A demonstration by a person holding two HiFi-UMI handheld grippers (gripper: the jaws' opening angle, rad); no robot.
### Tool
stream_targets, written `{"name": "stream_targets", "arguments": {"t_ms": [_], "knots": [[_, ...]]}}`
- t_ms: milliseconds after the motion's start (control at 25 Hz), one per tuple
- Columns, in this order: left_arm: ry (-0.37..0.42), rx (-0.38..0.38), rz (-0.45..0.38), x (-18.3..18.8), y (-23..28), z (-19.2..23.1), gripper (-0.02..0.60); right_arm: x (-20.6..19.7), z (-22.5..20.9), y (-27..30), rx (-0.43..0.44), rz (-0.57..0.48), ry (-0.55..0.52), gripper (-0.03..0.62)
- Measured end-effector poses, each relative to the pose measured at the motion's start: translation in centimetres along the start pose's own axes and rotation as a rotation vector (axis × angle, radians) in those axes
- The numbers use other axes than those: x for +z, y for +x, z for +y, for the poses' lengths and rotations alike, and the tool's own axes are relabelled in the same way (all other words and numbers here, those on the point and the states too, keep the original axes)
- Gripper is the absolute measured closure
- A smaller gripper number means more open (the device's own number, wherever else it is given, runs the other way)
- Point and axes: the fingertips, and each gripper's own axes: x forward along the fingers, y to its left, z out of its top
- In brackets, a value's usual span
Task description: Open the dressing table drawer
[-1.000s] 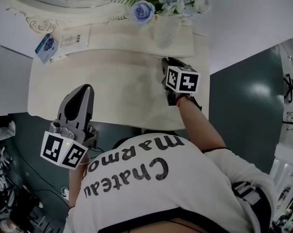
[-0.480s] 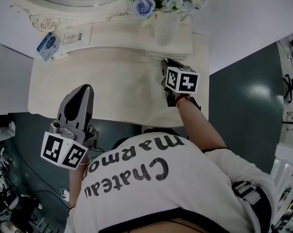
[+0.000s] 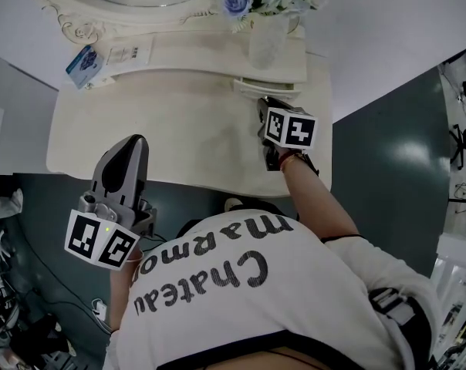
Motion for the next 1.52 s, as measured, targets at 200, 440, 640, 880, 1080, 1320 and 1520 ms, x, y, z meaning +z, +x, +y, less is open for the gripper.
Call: {"name": "stream_targets", "arguments": {"t_ms": [200, 440, 640, 880, 1080, 1320, 1520], "knots": [[0.001, 0.001, -0.009, 0.1, -0.7, -0.2, 0.558, -0.5, 0.3, -0.3, -0.001, 0.002, -0.006, 0.491], [0.001, -0.015, -0.005, -0.1, -0.6, -0.6, 0.558, -1.0, 0.3, -0.5, 0.000, 0.008, -0.010, 0.491], [0.000, -0.015, -0.008, 0.0, -0.8, -0.7, 0.558, -1.2, 0.4, -0.7, 0.003, 0.009, -0.009, 0.491], [0.000, -0.021, -0.007, 0.0, -0.8, -0.8, 0.558, -1.4, 0.5, -0.9, 0.004, 0.015, -0.008, 0.491], [0.000, -0.025, -0.009, 0.1, -0.8, -0.8, 0.558, -1.5, 0.6, -1.0, 0.003, 0.020, -0.009, 0.491], [0.000, -0.033, -0.008, 0.0, -0.6, -1.0, 0.558, -1.6, 0.6, -1.1, 0.003, 0.022, -0.009, 0.491], [-0.007, -0.037, -0.005, -0.2, -0.6, -1.1, 0.558, -1.7, 0.6, -1.2, 0.003, 0.023, -0.011, 0.491]]}}
